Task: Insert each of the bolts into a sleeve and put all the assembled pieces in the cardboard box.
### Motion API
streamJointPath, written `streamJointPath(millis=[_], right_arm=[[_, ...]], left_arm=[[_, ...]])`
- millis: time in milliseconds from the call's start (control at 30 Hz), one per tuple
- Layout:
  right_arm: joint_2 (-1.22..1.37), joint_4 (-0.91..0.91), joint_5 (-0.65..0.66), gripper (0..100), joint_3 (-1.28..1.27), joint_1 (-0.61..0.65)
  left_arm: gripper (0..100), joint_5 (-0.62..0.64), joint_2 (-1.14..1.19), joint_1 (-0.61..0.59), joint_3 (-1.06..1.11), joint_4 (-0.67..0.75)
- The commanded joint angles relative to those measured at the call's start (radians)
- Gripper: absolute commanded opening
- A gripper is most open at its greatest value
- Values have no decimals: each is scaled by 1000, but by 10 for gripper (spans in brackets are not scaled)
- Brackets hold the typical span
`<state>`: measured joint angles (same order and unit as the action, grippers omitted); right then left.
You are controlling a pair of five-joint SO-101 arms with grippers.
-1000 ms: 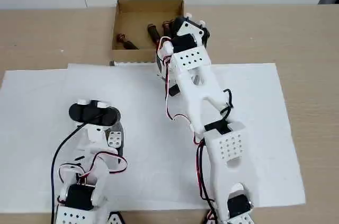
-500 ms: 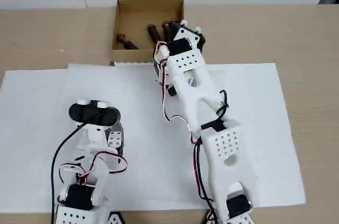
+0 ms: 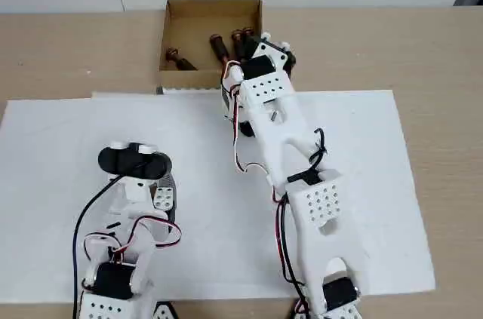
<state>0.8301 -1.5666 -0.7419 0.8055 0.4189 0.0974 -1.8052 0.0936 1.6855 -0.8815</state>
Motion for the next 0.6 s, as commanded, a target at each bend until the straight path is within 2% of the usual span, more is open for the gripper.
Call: streamJointPath(millis=[0, 200, 300, 367, 567], right_arm=[[-5, 7, -8, 57, 40, -16], [-5, 5, -3, 52, 40, -18], [-25, 4, 0, 0, 44, -18], [-64, -39, 2, 3, 64, -15], [-199, -104, 84, 2, 91, -19]], left_arm=[[7, -2, -9, -5, -7, -5], [7, -2, -9, -5, -7, -5], [7, -2, -9, -5, -7, -5], [7, -2, -9, -5, -7, -5], [7, -5, -9, 0, -7, -5]])
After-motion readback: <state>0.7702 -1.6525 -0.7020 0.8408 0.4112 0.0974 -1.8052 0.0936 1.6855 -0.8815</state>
